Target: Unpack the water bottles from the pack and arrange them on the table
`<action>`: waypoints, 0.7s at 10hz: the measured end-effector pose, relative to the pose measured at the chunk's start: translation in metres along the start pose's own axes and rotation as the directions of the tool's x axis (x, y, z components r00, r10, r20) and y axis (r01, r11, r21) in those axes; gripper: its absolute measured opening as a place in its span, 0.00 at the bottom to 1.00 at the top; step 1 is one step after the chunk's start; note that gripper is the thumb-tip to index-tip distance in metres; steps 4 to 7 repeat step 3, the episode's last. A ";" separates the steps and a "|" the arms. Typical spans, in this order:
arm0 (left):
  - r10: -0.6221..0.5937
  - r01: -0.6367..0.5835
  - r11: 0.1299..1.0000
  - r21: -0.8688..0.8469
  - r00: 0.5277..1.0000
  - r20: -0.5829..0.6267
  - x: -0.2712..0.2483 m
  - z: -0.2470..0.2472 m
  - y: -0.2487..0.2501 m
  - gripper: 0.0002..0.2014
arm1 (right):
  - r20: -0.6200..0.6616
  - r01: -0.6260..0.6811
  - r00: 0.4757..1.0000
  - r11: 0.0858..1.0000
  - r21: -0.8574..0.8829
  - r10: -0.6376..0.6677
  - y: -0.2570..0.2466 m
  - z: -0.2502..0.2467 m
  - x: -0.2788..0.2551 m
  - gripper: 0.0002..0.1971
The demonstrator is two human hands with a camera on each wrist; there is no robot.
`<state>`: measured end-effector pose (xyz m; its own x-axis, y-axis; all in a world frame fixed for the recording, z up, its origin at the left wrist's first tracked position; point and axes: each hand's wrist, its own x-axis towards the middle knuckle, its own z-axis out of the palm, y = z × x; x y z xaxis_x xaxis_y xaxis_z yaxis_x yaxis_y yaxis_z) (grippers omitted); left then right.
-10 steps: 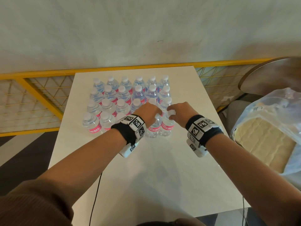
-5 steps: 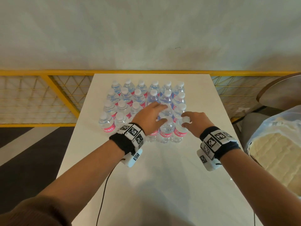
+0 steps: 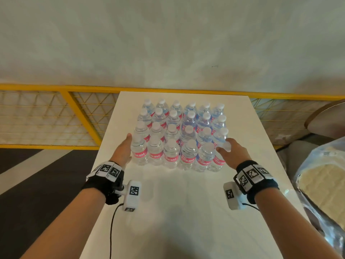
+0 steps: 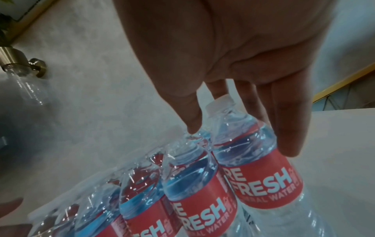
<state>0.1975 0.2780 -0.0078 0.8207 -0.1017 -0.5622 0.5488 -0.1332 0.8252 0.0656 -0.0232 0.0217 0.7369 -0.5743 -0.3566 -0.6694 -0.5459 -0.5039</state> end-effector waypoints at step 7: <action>0.251 -0.200 0.936 0.291 0.957 -0.149 0.008 -0.022 -0.016 0.21 | -0.130 0.002 0.992 1.000 0.009 -0.001 0.016 0.006 -0.004 0.35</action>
